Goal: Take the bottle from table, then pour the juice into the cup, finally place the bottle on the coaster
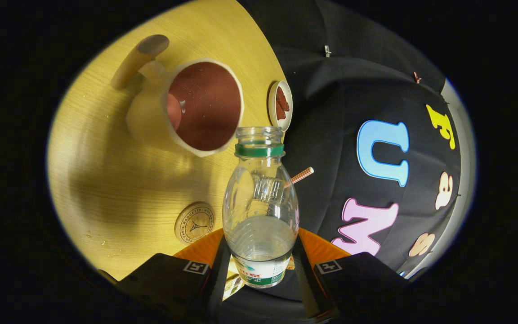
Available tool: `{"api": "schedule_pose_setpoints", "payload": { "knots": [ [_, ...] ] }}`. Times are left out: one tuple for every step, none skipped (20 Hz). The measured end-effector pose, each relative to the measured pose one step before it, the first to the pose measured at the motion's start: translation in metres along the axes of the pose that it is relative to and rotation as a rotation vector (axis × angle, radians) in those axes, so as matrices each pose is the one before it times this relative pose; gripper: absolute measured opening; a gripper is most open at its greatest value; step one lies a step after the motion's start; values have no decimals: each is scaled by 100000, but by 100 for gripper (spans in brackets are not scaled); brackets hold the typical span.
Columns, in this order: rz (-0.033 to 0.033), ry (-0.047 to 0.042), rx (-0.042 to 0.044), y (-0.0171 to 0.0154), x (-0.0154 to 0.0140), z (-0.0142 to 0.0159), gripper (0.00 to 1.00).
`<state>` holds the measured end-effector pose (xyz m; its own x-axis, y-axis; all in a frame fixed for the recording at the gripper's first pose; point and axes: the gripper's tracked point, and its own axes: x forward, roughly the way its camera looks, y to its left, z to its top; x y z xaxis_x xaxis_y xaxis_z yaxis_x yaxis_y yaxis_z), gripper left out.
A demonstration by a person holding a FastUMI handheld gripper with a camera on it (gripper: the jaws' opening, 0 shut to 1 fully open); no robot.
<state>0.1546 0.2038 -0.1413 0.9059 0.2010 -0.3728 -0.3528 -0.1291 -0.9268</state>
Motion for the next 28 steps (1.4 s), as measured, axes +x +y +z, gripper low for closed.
{"api": "schedule_pose_setpoints", "payload": {
  "knots": [
    [-669,-693,-2208,-200,-88,143,71],
    [-528,-569,-2368,-58,-52,248,71],
    [-99,-218,-2071,-1,-184,86,71],
    [114,-375,-737,24,-67,145,71],
    [184,-147,-265,-41,-32,10,71],
    [-66,66,-339,-75,-47,29,71],
    [-163,-197,-456,-29,-66,154,71],
    [-330,-165,-938,22,-102,153,71],
    [-100,-212,-1142,-55,-65,-9,71],
    [-89,-182,-1040,-46,75,206,71],
    [105,-87,-923,-39,-10,39,71],
    [252,57,-698,-35,120,-135,71],
    [241,98,-366,40,131,-76,71],
    [160,207,-302,176,120,4,71],
    [91,166,-578,88,31,-100,71],
    [-73,54,-711,-53,-98,-106,71],
    [55,-67,-661,-3,-15,34,71],
    [-31,-33,-729,-48,112,68,71],
    [94,36,-520,-13,-10,1,71],
    [-157,27,-494,-74,38,-66,71],
    [-206,18,-598,-90,29,-75,71],
    [-106,-80,-478,-89,69,112,71],
    [-211,-206,-546,-98,41,-11,71],
    [-99,-169,-715,-154,49,147,71],
    [-105,-204,-927,-91,43,31,71],
    [-212,-313,-1147,-108,101,115,71],
    [-239,-255,-1272,-89,107,-52,71],
    [-176,-148,-1071,-82,85,26,71]
  ]
}}
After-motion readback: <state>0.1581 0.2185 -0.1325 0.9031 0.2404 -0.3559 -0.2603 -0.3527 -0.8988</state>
